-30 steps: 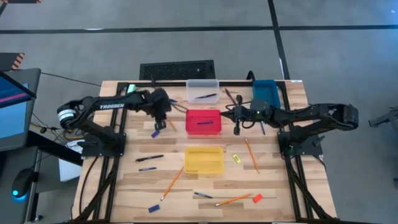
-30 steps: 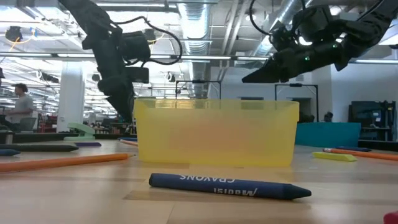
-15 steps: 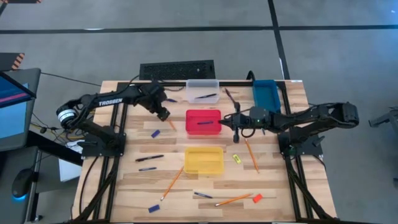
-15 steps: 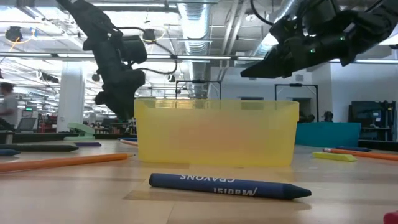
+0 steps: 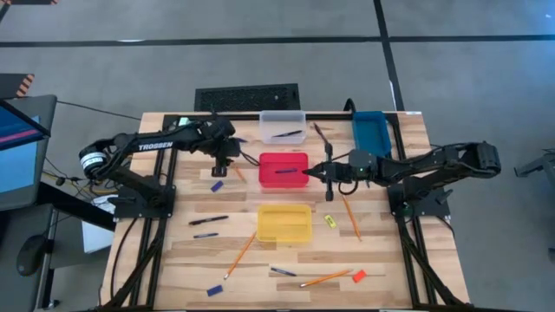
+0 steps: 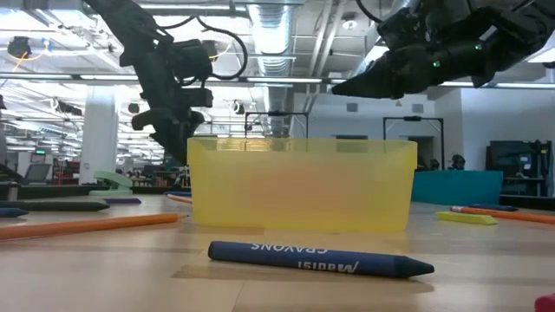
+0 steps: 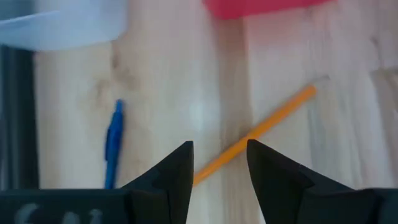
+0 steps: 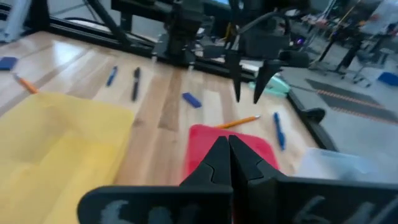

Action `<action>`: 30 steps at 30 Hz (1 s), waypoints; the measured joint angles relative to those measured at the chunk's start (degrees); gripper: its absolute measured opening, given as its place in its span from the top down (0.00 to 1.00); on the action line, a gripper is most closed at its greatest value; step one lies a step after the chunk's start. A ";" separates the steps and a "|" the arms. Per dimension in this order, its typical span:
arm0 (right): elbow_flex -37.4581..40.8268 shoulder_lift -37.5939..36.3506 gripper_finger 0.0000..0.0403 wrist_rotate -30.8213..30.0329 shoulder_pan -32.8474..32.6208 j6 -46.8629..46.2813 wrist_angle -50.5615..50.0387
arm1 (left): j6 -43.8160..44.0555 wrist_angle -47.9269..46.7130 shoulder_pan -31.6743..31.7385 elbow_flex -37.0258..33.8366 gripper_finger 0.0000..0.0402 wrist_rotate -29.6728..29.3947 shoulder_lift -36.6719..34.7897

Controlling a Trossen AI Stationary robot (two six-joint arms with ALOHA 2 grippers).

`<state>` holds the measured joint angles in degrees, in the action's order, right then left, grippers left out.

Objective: Sort crayons/erasers/pens/pencils in bins
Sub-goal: Put the top left orange pencil into the yellow bin

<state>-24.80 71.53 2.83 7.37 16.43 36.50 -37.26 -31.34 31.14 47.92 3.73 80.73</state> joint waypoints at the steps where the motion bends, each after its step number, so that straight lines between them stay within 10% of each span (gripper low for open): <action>1: 0.00 0.00 1.00 0.20 -0.36 -0.20 -0.54 | -1.27 -0.33 -0.40 0.00 0.65 0.13 0.08; 30: -0.04 0.00 1.00 0.57 -2.36 3.60 -0.49 | -15.62 -8.46 -4.92 9.73 0.76 -6.91 20.54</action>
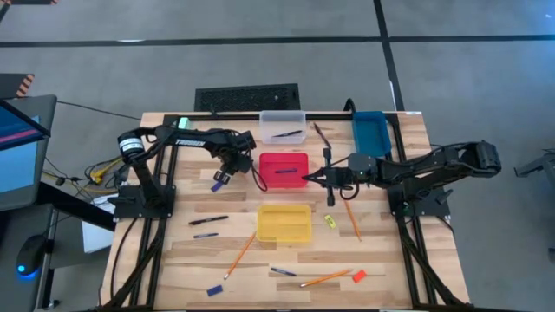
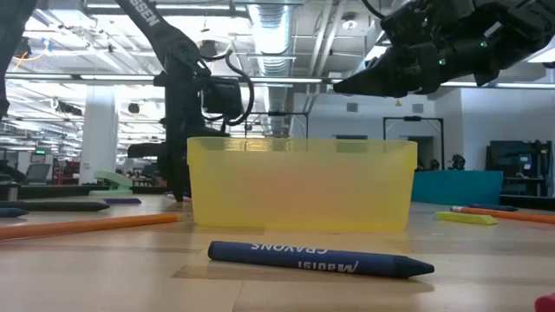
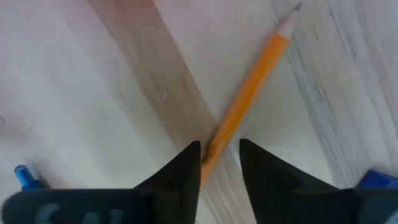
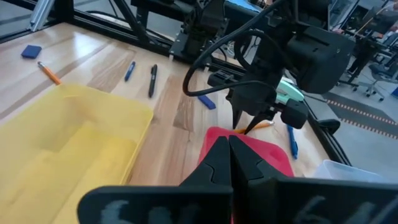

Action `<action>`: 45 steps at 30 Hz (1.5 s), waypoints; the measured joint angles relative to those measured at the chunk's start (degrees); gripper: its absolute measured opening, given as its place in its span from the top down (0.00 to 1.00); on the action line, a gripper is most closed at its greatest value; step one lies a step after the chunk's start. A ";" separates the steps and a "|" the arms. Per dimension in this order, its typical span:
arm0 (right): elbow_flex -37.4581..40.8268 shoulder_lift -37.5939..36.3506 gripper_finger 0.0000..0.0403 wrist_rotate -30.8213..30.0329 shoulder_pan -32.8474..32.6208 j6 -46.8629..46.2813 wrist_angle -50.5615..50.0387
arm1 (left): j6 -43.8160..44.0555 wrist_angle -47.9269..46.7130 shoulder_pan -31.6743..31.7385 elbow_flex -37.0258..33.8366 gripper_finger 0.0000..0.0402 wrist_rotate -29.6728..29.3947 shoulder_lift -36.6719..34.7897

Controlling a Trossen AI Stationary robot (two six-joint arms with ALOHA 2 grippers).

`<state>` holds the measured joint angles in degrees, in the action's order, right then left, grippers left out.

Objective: Sort crayons/erasers/pens/pencils in bins
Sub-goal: Put the top left orange pencil into the yellow bin

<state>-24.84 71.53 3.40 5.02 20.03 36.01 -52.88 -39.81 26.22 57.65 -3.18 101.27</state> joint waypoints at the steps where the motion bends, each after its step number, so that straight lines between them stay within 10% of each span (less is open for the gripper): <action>1: 0.00 0.00 1.00 0.00 0.00 0.02 0.00 | -0.29 -0.10 0.08 -0.12 0.78 0.15 0.23; 13: -0.02 0.00 1.00 1.15 0.00 1.13 0.36 | 0.95 -4.33 -1.53 1.86 0.97 -1.44 2.63; 45: -0.02 -1.62 1.00 1.14 4.77 1.47 -5.50 | 14.46 -30.52 -8.74 21.94 0.97 -6.58 -1.57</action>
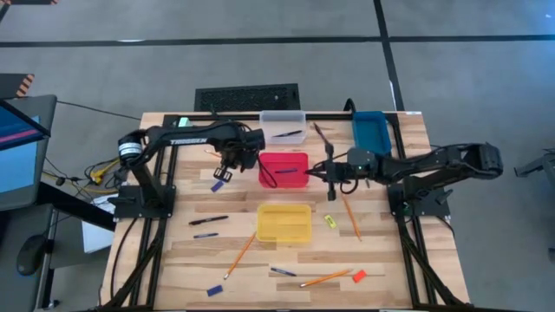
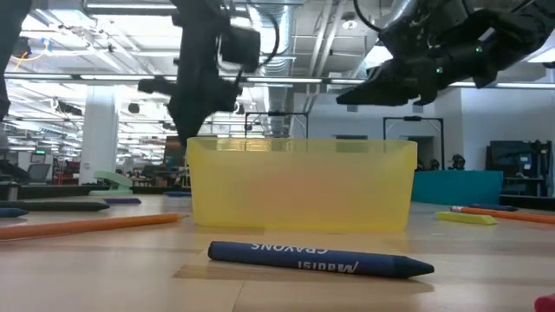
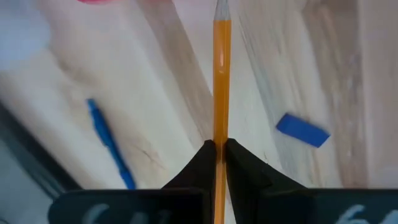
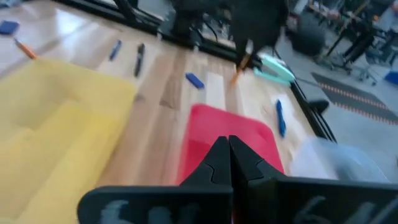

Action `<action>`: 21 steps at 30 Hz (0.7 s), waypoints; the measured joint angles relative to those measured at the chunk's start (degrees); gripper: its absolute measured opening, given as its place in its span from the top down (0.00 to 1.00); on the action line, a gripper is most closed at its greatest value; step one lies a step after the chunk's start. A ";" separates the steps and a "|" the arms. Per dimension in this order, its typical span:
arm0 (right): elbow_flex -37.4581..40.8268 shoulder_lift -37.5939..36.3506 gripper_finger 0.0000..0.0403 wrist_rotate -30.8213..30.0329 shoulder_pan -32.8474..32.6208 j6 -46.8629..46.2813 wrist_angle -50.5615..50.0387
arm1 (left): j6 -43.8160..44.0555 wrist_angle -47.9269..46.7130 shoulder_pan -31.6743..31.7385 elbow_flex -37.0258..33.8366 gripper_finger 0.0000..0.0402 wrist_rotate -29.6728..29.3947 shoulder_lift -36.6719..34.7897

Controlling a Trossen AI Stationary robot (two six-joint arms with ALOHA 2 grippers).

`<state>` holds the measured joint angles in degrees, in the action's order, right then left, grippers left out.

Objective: Sort crayons/erasers/pens/pencils in bins
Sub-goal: Put the top left orange pencil into the yellow bin

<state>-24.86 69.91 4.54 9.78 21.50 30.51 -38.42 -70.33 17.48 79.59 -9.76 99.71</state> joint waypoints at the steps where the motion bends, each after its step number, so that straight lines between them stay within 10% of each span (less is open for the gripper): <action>1: 0.00 -0.59 1.00 0.00 0.77 0.00 -1.26 | 1.36 -0.05 -0.59 0.49 0.97 0.00 -0.83; 21: 6.99 -10.25 1.00 4.06 17.89 -0.09 2.36 | 36.60 12.31 -24.66 3.19 0.97 0.18 -3.09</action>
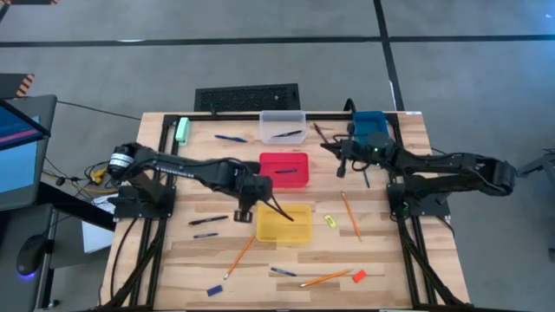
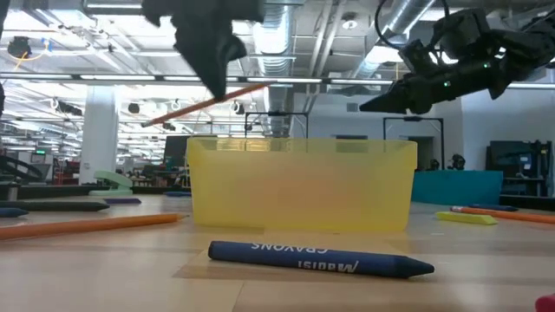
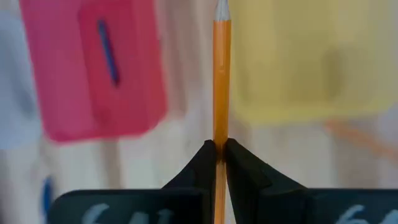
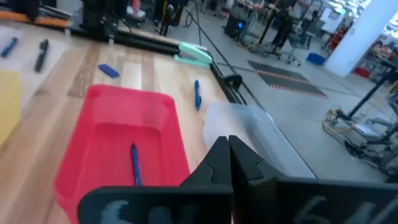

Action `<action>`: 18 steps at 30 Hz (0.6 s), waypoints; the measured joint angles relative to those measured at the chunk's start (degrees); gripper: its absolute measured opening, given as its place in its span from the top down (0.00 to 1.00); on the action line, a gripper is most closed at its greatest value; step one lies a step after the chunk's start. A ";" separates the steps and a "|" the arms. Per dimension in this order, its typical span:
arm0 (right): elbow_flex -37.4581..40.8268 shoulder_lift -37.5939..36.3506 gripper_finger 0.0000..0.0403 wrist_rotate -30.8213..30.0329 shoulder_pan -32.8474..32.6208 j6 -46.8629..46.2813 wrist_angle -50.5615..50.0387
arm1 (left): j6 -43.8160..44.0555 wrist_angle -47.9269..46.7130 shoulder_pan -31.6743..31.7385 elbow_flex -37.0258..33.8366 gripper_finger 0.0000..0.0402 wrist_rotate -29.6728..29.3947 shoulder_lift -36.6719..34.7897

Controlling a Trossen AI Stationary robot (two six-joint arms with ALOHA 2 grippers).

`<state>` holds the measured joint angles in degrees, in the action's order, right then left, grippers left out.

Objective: Sort crayons/erasers/pens/pencils in bins
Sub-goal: Put the top left orange pencil into the yellow bin

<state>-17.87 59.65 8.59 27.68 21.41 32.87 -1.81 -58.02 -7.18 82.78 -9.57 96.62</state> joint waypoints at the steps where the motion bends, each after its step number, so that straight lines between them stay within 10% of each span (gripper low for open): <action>1: 0.00 -0.04 1.00 0.34 0.14 0.02 0.01 | 1.51 1.36 -0.61 0.00 0.97 0.17 0.00; 9: 0.00 -0.04 1.00 0.39 1.54 0.90 1.12 | 6.97 4.88 -3.54 3.38 0.97 -1.12 4.12; 18: 0.00 -0.04 1.00 0.48 1.73 0.78 3.18 | 2.12 -13.42 -6.72 30.71 0.97 -4.27 24.26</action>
<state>-17.87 59.61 9.07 29.41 22.19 36.05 0.31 -71.44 -13.90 113.50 -13.85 120.88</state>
